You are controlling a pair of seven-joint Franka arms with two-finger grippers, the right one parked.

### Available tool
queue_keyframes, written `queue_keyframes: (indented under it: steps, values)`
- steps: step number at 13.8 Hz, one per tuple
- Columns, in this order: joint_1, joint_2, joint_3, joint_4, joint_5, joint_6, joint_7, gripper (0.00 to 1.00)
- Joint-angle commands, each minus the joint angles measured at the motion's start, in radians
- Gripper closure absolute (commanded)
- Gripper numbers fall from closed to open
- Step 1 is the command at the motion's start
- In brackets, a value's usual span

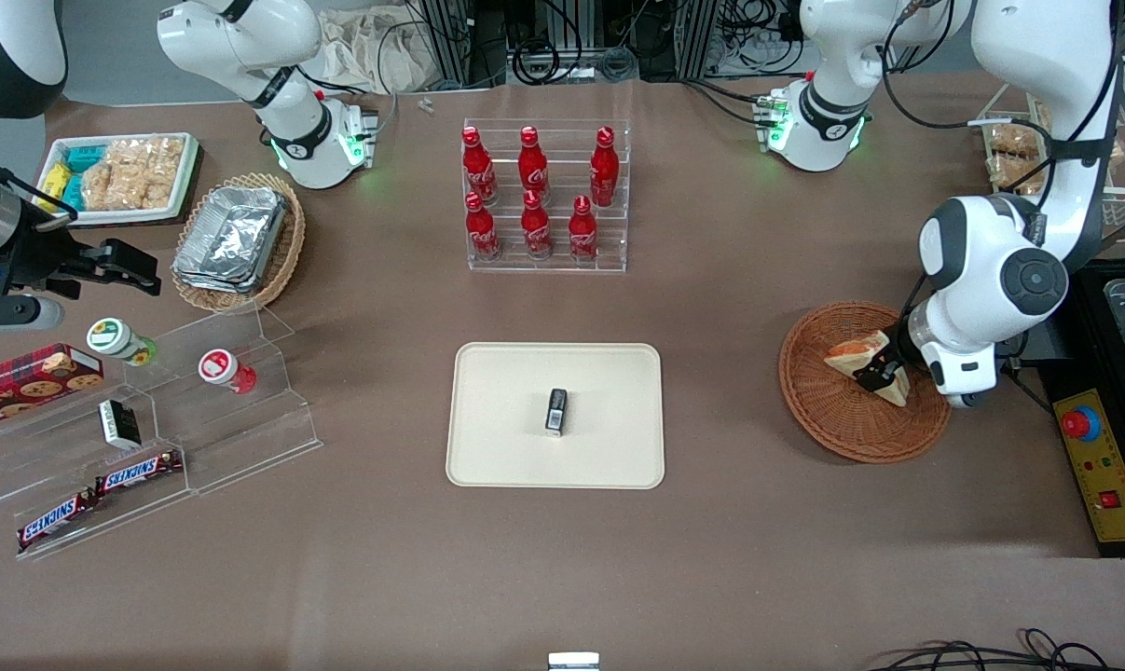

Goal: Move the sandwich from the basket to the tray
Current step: 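Lower the open left gripper onto the sandwich in the basket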

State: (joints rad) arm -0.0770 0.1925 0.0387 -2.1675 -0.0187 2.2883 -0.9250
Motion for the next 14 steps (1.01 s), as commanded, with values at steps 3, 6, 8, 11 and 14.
queue_keyframes:
  steps: [3, 6, 8, 11, 14]
  values:
    - [-0.010, -0.018, 0.006, -0.032, 0.014, -0.013, -0.029, 0.01]
    - [-0.004, -0.018, 0.007, -0.044, 0.039, -0.013, -0.031, 0.01]
    - [-0.003, 0.002, 0.009, -0.043, 0.039, -0.006, -0.037, 0.01]
    - [-0.001, 0.019, 0.009, -0.045, 0.042, 0.003, -0.037, 0.01]
    - [-0.001, 0.039, 0.018, -0.046, 0.042, 0.020, -0.038, 0.01]
